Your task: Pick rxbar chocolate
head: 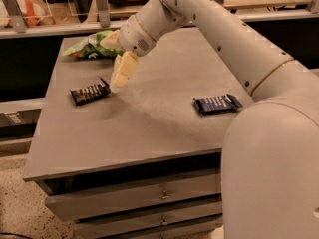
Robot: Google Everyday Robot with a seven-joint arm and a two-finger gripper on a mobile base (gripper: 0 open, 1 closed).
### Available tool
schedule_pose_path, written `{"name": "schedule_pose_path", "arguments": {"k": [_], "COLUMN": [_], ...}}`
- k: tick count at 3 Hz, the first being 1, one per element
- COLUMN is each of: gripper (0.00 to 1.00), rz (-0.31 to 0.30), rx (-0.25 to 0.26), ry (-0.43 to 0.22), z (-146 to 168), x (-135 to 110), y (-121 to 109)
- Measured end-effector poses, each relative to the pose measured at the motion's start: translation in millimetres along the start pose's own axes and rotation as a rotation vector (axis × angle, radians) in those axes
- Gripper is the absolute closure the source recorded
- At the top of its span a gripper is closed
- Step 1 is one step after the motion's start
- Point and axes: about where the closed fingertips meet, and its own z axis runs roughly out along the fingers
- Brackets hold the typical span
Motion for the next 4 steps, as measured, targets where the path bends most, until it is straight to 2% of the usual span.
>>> {"name": "schedule_pose_path", "arguments": {"k": [1, 2, 4], "gripper": [0.00, 0.00, 0.00], "rz": [-0.043, -0.083, -0.084], "rx": [-0.032, -0.065, -0.083], "ry": [0.023, 0.031, 0.076], "z": [23.3, 43.3, 68.5], "x": [-9.4, -8.9, 2.6], "y": [0.1, -1.6, -0.7]}}
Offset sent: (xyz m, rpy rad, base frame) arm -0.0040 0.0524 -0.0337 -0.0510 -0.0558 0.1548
